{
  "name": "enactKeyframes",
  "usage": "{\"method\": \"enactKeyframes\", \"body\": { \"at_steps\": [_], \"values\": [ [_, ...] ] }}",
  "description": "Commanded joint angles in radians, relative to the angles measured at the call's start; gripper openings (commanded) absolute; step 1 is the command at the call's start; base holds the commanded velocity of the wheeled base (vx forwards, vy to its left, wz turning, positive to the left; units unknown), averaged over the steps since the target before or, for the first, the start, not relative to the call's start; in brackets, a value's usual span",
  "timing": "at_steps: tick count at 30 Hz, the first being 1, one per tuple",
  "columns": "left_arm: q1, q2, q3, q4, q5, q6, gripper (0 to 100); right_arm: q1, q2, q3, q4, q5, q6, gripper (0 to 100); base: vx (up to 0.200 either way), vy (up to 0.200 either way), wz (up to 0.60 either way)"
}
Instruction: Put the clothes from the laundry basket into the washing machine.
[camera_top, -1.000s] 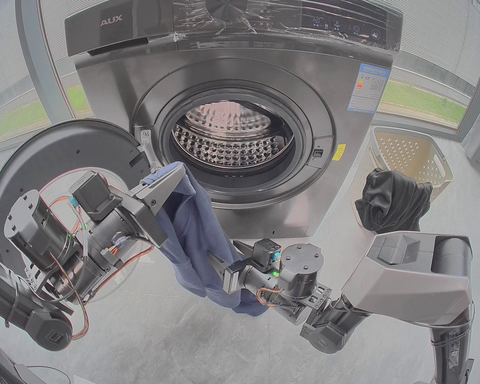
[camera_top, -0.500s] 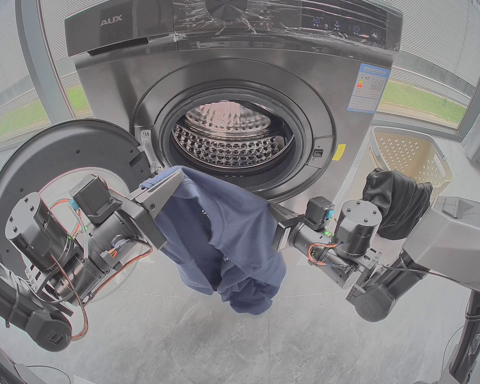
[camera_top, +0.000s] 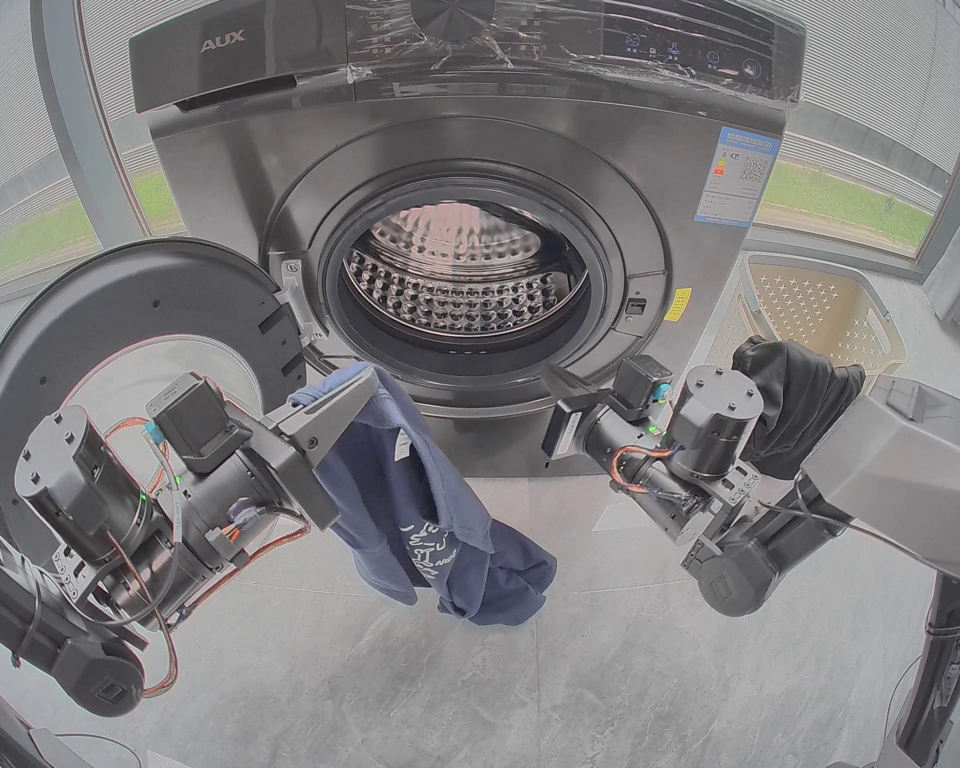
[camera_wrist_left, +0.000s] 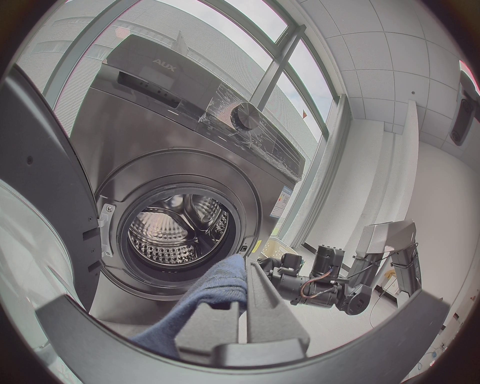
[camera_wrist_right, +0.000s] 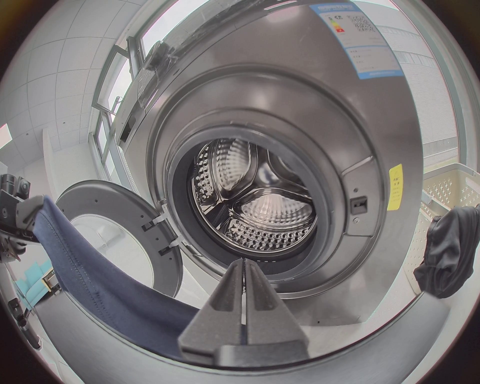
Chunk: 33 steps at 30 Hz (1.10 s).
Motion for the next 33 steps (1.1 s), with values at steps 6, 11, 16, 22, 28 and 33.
{"method": "enactKeyframes", "body": {
  "at_steps": [6, 11, 16, 22, 28, 33],
  "values": [
    [-0.003, 0.002, -0.023, -0.001, 0.006, -0.002, 0, 0.086, -0.022, 0.084, 0.002, -0.005, -0.002, 0, 0.0, 0.0, 0.0],
    [0.002, 0.003, -0.028, -0.001, 0.008, -0.002, 0, 0.137, -0.095, 0.233, -0.009, 0.008, -0.002, 100, 0.0, 0.0, 0.0],
    [0.002, 0.007, -0.029, -0.001, 0.009, -0.002, 0, 0.2, -0.141, 0.357, -0.008, 0.028, -0.002, 100, 0.0, 0.0, 0.0],
    [0.004, 0.008, -0.037, -0.001, 0.011, -0.002, 0, 0.244, -0.142, 0.435, -0.015, 0.067, -0.016, 100, 0.0, 0.0, 0.0],
    [0.004, 0.003, -0.04, -0.001, 0.011, -0.002, 0, 0.261, -0.059, 0.363, -0.026, 0.068, -0.023, 100, 0.0, 0.0, 0.0],
    [0.004, -0.001, -0.04, -0.001, 0.011, -0.002, 0, 0.247, 0.039, 0.273, -0.026, 0.068, -0.037, 100, 0.0, 0.0, 0.0]
  ]
}}
